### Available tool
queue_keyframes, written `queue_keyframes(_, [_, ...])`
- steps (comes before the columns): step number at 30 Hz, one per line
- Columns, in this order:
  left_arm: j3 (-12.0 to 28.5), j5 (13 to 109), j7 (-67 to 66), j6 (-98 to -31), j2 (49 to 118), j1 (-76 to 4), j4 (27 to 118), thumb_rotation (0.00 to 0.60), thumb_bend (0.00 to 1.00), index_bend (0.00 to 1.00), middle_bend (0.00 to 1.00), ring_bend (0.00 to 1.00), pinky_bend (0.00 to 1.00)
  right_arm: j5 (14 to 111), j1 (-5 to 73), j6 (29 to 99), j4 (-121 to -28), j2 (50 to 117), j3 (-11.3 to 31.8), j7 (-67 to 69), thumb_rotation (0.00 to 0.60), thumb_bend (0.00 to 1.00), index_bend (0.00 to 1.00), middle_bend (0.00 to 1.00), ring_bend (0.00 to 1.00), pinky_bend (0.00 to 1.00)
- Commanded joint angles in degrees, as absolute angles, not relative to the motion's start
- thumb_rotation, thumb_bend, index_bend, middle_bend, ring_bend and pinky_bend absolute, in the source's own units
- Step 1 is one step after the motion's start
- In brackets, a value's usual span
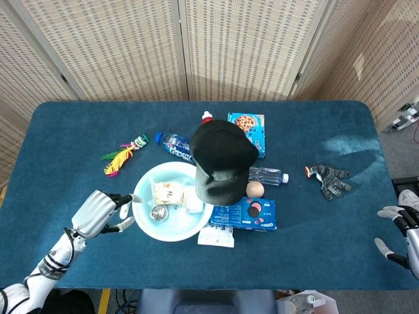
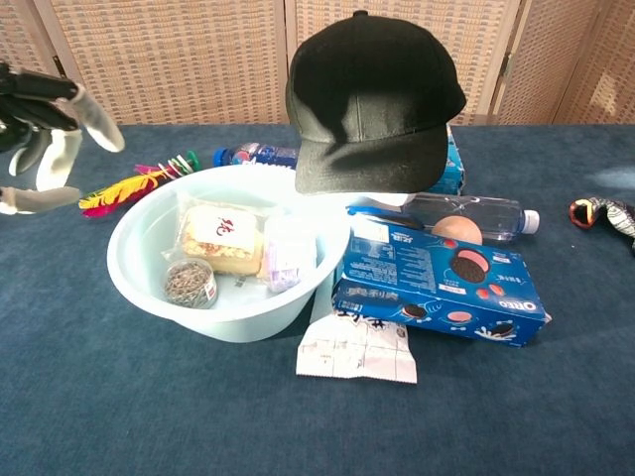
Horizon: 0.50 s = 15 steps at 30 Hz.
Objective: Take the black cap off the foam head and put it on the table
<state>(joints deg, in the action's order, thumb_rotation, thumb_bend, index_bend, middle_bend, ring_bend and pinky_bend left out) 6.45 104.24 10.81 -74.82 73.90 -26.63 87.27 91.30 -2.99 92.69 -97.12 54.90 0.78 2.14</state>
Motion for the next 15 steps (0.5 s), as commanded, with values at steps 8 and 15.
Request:
queue_keyframes(8, [8.13, 106.63, 12.35, -72.93, 83.32, -35.66, 78.03, 0.6, 0.25, 0.41, 0.92, 0.93, 1.0, 91.05, -3.07, 92.47, -97.17, 54.92, 0.79, 2.03, 0.6, 0.24, 0.35, 0.31, 0.22, 0.3])
queue_keyframes(15, [8.93, 105.95, 10.76, -72.53, 89.68, -39.96, 72.01, 0.6, 0.22, 0.4, 0.96, 0.98, 1.0, 90.62, -3.27, 92.31, -96.74, 55.2, 0.75, 2.31, 0.6, 0.24, 0.34, 0.31, 0.22, 0.3])
